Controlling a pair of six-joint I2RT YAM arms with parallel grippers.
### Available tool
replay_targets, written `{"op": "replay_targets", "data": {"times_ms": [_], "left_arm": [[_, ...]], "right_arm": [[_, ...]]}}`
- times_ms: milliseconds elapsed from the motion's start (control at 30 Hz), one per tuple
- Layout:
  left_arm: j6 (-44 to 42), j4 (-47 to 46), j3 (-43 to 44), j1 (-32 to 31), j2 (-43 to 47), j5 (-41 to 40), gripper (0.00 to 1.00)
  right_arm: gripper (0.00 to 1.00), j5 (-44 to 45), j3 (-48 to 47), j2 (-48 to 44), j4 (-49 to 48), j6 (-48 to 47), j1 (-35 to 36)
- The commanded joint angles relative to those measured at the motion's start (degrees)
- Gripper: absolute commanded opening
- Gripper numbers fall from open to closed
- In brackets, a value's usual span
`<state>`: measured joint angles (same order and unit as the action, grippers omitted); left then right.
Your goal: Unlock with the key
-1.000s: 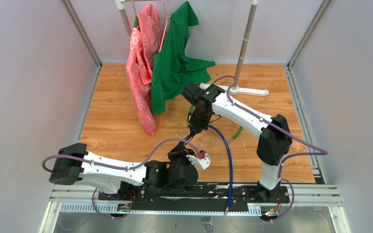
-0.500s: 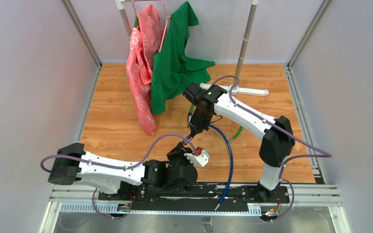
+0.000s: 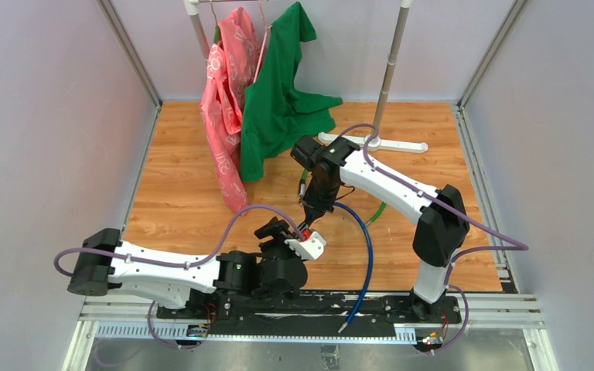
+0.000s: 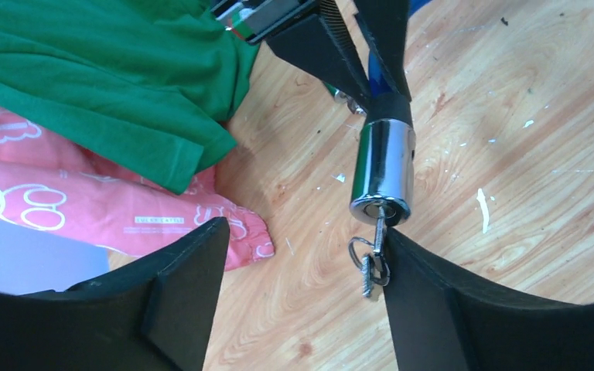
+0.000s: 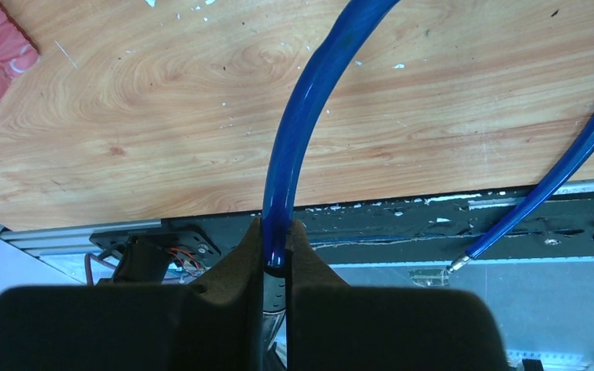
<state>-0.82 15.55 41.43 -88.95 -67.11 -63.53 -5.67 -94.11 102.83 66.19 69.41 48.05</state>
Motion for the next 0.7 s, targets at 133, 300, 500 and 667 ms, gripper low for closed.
{"op": "replay_targets", "data": {"times_ms": [133,300,500,667], "left_arm": [[5.6,6.2,2.1,1.2,5.8,0.2,0.97],[9.1,11.6,5.5,1.2,7.6,1.4,1.00],[9.6,15.2,9.9,1.2,11.2,5.4,1.00],[7.9,17.0,12.1,1.2,15.1,15.5,1.00]], "right_arm": [[0.00,-1.7,0.6,-2.1,8.3,-2.4,2.1],[0.00,-1.1,0.5,-2.6,8.3,-2.3,2.1],[0.00,0.6,0.7,-3.7,8.3,-1.7,2.1],[0.00,1.3,-0.4,-3.9,8.7,-1.6,2.0]]}}
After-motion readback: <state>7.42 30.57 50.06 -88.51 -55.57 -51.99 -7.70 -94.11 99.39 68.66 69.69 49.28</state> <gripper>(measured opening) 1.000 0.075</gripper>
